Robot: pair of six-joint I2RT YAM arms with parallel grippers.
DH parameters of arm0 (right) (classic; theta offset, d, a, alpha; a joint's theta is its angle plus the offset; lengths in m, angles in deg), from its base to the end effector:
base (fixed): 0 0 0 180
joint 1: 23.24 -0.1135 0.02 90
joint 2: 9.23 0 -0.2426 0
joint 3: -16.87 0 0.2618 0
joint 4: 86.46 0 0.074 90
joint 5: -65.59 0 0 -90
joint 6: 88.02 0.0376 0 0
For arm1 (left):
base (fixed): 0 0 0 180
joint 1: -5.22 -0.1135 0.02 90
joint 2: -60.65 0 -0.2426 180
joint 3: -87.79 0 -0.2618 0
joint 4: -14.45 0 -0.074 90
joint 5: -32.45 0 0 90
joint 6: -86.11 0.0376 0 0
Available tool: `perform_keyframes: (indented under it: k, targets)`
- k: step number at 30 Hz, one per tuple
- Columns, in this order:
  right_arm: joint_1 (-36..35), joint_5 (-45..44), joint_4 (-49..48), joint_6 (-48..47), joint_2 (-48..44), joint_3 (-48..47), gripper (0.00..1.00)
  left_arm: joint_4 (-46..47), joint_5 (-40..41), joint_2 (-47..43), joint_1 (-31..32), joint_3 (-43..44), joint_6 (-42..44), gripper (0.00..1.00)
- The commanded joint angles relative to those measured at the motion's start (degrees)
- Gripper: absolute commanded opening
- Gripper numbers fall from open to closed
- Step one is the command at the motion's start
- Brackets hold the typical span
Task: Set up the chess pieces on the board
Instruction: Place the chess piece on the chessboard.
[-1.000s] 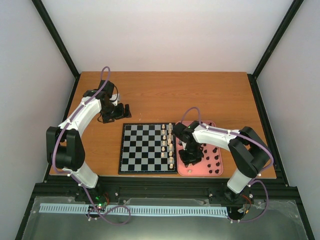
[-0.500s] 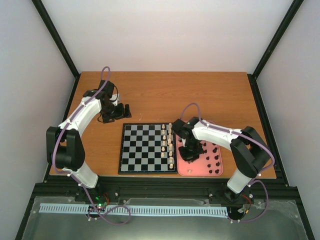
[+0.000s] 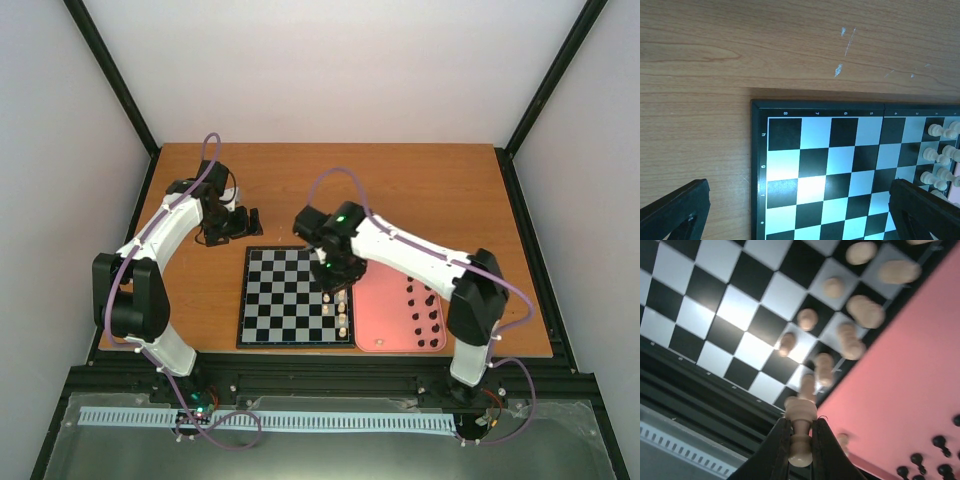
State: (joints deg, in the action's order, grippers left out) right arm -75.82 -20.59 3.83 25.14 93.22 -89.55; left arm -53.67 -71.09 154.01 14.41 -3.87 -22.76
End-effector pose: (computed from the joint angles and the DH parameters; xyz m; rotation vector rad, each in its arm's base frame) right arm 0.2050 0.2721 0.2572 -0.7977 3.0251 0.1441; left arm 0.3215 -0.0609 0.2270 -0.1926 2.8760 -0.4355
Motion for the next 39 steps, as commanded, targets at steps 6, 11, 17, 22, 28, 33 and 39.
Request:
perform_keyframes:
  k: [6,11,17,22,28,33,39]
  targets:
    - [-6.04,4.81,3.77,-2.71,9.73,-4.78,0.06,0.59,-0.16,-1.25,0.3,0.39,-0.81,1.0]
    - [-6.42,6.71,2.24,-3.3,9.52,-1.73,0.07,0.91,-0.13,-1.58,0.36,0.14,-0.88,1.0]
    - [-6.4,7.73,1.11,-4.17,11.03,-0.59,0.07,0.76,-0.5,-1.84,0.39,-0.22,-0.98,1.0]
    - [-6.4,8.05,0.34,-4.94,11.73,0.33,0.07,0.8,-0.16,-2.46,0.47,-0.46,-0.9,1.0]
    - [-6.33,8.01,-0.57,-6.18,13.14,1.2,0.08,0.68,0.07,-3.13,0.56,-0.51,-0.78,1.0]
    - [-6.22,7.51,-1.18,-6.64,14.51,1.25,0.09,0.62,-0.08,-3.18,0.57,-0.38,-0.81,1.0]
    - [-6.2,7.79,-1.46,-6.9,14.85,1.87,0.1,0.71,-0.27,-2.93,0.57,-0.29,-0.9,1.0]
